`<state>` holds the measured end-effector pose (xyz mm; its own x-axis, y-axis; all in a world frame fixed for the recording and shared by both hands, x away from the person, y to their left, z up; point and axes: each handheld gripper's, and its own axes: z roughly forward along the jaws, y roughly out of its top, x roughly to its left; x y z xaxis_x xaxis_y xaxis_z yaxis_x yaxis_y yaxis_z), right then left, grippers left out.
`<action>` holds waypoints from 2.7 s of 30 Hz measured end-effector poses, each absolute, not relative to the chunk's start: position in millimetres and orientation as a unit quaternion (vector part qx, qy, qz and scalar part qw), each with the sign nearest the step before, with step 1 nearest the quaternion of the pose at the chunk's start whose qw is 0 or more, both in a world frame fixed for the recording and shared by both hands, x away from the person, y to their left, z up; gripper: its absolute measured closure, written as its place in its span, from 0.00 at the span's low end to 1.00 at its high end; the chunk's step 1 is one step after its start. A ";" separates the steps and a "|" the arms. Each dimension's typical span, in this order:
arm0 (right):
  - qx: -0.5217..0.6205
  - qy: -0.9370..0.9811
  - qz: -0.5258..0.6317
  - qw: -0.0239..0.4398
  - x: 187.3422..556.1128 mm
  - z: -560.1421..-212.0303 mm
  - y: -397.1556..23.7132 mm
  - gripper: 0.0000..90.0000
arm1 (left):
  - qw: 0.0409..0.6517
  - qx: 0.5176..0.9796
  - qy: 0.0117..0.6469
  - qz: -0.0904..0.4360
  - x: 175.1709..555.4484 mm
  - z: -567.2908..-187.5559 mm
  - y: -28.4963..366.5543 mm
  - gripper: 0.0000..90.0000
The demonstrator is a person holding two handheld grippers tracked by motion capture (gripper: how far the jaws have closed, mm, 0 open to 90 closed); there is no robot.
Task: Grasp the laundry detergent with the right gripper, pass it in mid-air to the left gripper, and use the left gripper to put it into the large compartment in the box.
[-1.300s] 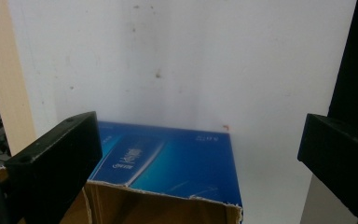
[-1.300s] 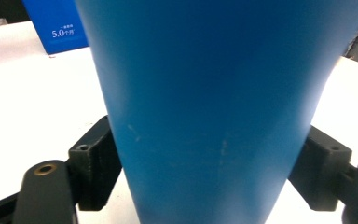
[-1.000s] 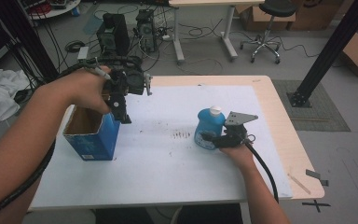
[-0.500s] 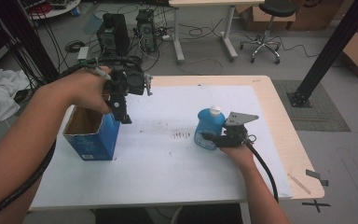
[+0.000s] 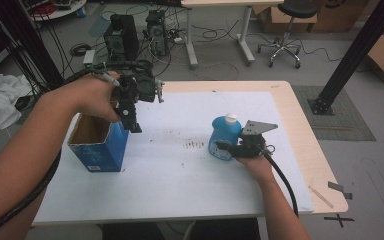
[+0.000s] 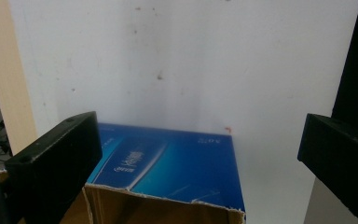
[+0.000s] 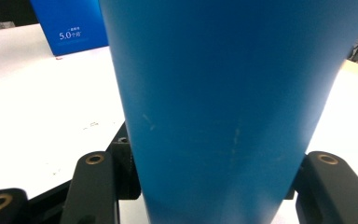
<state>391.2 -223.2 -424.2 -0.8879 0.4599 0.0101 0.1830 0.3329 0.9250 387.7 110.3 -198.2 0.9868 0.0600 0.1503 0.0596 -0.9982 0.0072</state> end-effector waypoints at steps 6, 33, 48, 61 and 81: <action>0.198 0.808 0.539 0.128 391.0 -423.3 -223.2 0.51 | 0.001 0.997 0.028 0.074 387.2 -199.2 108.1 0.00; 0.151 0.820 0.542 0.108 364.5 -382.6 -219.6 0.51 | 0.002 0.997 0.022 0.075 386.2 -199.3 97.6 0.00; 0.080 0.824 0.555 0.078 342.5 -362.2 -188.3 0.51 | -0.001 0.997 0.008 0.072 376.6 -199.9 86.6 0.00; 0.051 0.823 0.564 0.056 335.4 -364.3 -158.4 0.51 | -0.003 0.999 -0.004 0.051 364.3 -207.3 79.4 0.00; 0.026 0.823 0.566 0.036 334.7 -381.4 -107.7 0.51 | 0.001 1.000 -0.018 0.021 348.3 -236.9 71.3 0.00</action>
<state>334.7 -107.7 -381.4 -0.9960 0.0843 -0.0306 0.0016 0.3574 0.9339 348.3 71.3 -236.9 0.9985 -0.0364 0.0412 -0.0364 -0.9993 0.0004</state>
